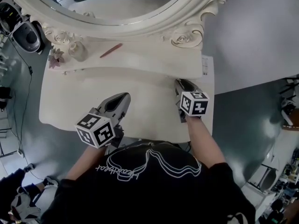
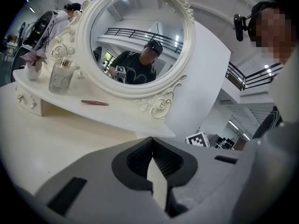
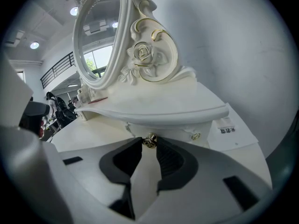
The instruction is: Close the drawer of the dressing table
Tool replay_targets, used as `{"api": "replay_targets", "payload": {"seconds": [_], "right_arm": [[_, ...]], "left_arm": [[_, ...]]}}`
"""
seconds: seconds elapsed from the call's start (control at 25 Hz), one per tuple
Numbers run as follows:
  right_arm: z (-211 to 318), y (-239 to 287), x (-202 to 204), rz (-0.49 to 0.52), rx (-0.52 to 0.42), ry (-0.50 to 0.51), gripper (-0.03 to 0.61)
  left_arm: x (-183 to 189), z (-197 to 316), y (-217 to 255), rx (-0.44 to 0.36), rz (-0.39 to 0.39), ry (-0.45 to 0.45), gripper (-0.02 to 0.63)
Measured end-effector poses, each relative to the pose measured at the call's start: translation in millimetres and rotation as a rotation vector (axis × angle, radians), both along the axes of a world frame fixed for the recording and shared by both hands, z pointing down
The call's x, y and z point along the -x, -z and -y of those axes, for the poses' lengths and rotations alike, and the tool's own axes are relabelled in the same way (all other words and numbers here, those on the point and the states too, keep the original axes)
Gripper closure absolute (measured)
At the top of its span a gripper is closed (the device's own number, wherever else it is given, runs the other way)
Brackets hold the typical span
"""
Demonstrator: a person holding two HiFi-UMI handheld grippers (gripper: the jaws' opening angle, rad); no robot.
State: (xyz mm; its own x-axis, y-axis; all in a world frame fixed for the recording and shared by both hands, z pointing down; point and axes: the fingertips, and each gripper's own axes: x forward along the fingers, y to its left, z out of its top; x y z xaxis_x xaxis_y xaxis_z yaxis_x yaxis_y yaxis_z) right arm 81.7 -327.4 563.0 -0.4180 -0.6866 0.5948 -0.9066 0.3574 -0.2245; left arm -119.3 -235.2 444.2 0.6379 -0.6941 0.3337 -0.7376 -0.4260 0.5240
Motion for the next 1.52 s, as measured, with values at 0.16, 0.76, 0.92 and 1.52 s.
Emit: {"api": "replay_targets", "payload": {"seconds": [0.16,0.76,0.92,1.52], "right_arm": [[-1,1,0,-0.006,-0.008,0.01,0.476],[-53,88,20,0.101,-0.154,0.114,0.416],[-81,128,32,0.165,-0.225,0.187,0.45],[-155,213,59,0.331,-0.359,0.335,0.575]], "left_arm": [[0,-1,0,-0.001,0.0,-0.002,0.611],[-8,-19,20,-0.039,-0.028,-0.053,0.611],[-12,-28,35,-0.079,-0.034,-0.075,0.611],[-39,-65,96,-0.238,-0.029,-0.188,0.611]]}}
